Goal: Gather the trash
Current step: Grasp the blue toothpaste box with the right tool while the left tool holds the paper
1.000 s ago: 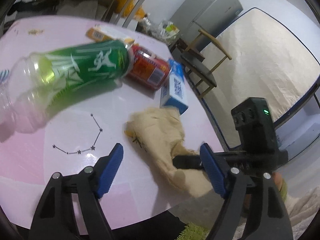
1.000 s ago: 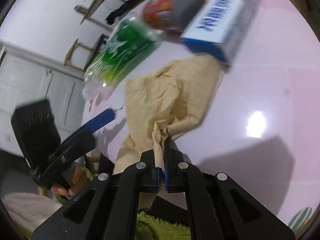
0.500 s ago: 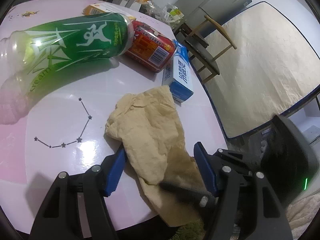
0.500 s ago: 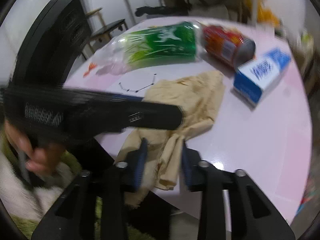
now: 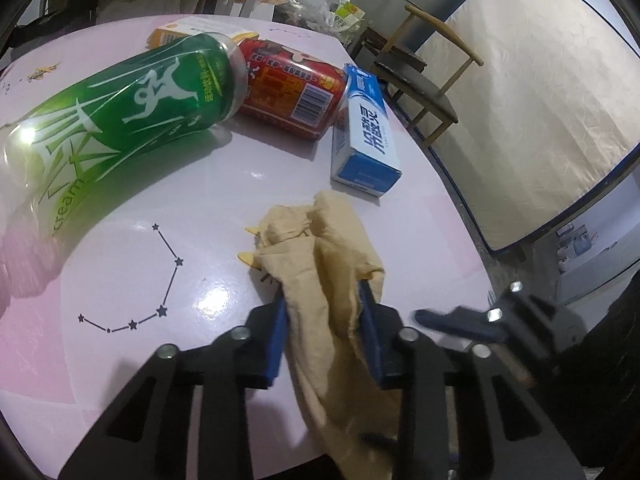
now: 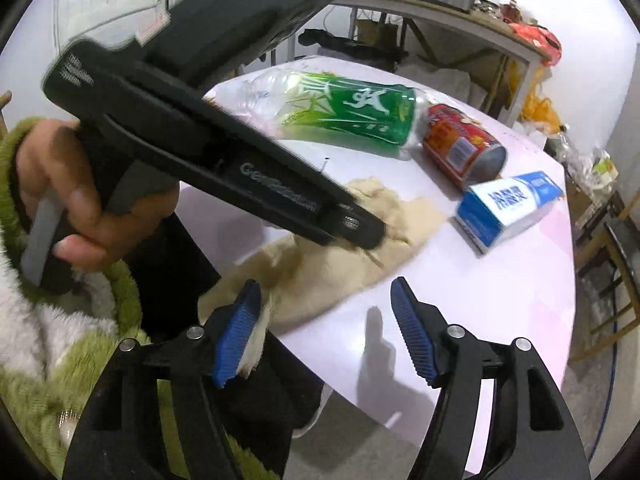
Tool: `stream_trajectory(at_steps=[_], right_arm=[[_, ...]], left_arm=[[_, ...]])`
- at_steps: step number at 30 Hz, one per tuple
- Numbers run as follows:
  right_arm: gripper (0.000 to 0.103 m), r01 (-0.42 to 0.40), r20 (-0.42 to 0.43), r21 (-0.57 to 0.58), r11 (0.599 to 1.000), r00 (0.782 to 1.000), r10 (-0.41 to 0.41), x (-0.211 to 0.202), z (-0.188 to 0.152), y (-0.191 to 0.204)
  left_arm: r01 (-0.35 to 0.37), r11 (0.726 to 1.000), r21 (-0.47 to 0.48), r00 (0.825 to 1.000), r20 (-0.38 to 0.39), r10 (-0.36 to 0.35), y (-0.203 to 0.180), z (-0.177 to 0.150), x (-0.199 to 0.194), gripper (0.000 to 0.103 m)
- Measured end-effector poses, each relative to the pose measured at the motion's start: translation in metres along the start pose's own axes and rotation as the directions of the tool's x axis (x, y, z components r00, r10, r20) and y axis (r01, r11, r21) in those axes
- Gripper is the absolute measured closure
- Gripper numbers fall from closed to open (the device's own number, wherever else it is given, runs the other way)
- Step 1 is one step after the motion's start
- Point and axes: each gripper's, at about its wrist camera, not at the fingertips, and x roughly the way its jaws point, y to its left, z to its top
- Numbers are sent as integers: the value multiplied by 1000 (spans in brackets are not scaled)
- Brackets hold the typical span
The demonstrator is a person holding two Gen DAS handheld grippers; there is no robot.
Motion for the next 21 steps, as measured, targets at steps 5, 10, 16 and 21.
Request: stream_trajectory(at_steps=[5, 10, 16, 21], right_arm=[[34, -55, 5, 115, 992, 999, 54, -26, -3, -48], [28, -55, 65, 443, 895, 997, 29, -43, 14, -139], [27, 28, -11, 721, 692, 1000, -29, 5, 44, -212], [28, 62, -67, 803, 593, 998, -14, 55, 59, -242]], left_arm=[[-7, 1000, -6, 1000, 6, 7, 7, -2, -1, 88], [-2, 1000, -25, 1000, 15, 3, 13, -6, -2, 93], [-27, 999, -32, 999, 37, 28, 15, -10, -7, 94], [-48, 998, -29, 997, 52, 50, 15, -13, -9, 94]])
